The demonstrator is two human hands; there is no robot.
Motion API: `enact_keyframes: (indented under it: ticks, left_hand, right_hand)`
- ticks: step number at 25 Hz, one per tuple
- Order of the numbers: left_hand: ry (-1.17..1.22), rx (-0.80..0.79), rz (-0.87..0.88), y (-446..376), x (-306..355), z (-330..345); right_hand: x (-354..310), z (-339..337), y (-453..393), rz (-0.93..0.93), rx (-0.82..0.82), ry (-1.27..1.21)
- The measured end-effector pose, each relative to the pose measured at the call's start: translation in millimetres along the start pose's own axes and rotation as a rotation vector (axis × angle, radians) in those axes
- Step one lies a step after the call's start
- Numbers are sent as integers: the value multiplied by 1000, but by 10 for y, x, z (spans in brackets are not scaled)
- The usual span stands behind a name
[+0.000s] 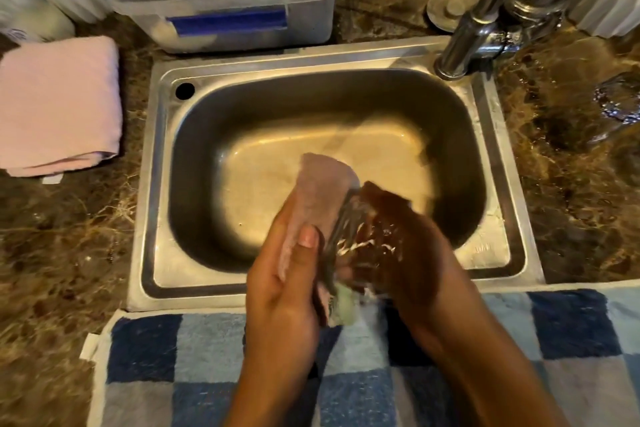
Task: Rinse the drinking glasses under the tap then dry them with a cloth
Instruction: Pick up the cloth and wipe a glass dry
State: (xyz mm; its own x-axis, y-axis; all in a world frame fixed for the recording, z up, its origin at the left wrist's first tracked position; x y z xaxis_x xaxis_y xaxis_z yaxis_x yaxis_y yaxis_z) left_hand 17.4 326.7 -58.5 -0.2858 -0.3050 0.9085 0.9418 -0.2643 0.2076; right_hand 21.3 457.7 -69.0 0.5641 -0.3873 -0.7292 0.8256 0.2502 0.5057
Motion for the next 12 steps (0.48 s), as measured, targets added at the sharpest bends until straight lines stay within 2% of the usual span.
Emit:
enact_keyframes:
  ticks: [4, 8, 12]
  left_hand:
    - [-260, -74, 95, -49, 139, 154]
    - [-384, -159, 176, -4, 196, 371]
    - [-449, -72, 117, 53, 118, 405]
  right_hand:
    - [-52, 92, -10, -83, 103, 315]
    - [-91, -37, 57, -74, 313, 373]
    - [-136, -73, 118, -83, 434, 549]
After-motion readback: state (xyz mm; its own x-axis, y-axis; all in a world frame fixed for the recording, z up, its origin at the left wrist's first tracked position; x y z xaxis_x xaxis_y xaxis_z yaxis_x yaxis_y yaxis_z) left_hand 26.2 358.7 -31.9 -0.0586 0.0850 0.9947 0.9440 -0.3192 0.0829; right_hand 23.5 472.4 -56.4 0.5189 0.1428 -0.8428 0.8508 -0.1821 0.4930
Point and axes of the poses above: each hand's wrist, its own y-axis away from the middle knuckle, its own z-axis out of the palm, x = y × z, the point moved 8 cm from there along -y, towards the middle knuckle, and after that the axes turned 15 degrees about -x, right-handed, at the moved point
